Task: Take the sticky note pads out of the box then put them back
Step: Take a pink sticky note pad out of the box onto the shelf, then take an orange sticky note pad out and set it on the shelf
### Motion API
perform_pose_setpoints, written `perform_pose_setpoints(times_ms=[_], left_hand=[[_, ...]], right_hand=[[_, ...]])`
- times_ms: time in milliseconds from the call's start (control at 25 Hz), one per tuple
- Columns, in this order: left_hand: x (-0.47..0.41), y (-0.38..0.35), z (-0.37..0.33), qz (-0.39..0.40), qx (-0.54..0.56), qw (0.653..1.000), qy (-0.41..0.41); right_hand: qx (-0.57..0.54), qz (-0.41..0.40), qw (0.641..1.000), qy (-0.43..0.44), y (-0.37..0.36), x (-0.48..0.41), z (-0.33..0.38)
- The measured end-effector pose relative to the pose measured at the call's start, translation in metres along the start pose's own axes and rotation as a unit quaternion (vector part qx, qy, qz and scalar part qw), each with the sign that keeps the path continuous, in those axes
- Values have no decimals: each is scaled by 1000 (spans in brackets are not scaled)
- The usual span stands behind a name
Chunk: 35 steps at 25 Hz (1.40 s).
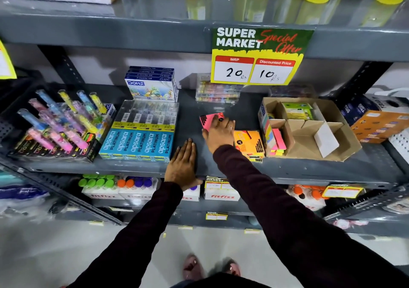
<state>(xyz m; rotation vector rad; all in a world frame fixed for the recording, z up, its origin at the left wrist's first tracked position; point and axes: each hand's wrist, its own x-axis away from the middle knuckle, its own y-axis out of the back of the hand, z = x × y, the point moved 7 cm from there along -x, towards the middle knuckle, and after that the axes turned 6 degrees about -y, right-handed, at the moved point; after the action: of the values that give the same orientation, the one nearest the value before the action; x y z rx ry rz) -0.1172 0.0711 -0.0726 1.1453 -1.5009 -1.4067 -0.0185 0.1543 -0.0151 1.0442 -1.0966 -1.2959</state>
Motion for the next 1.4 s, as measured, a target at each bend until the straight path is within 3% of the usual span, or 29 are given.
perform_pose_setpoints(times_ms=[80,280,480,680,1000,1200,1400], left_hand=[[-3,6,-1,-22,-4,1000,-2],[-2,-5,-2,11,-7,1000,3],[-4,-8,-5,9,-20,1000,5],[-6,-9,-2,19,-26,999,16],[-1,-4,2,1,-29,999,18],[2,-3,-2,1,-26,1000,11],[20,7,0,-79,-41,996,-1]], right_hand=[[-3,27,1000,-9,-9,-13,7],[-3,83,996,-22,-23,-17,11],[-5,7,999,-47,13,2,-22],[0,35,988,-149,17,37,-92],[3,43,986,-158,23,32,-90],[-30,0,992,-124,44,8,-79],[-43,45,992,-114,25,-43,-68]])
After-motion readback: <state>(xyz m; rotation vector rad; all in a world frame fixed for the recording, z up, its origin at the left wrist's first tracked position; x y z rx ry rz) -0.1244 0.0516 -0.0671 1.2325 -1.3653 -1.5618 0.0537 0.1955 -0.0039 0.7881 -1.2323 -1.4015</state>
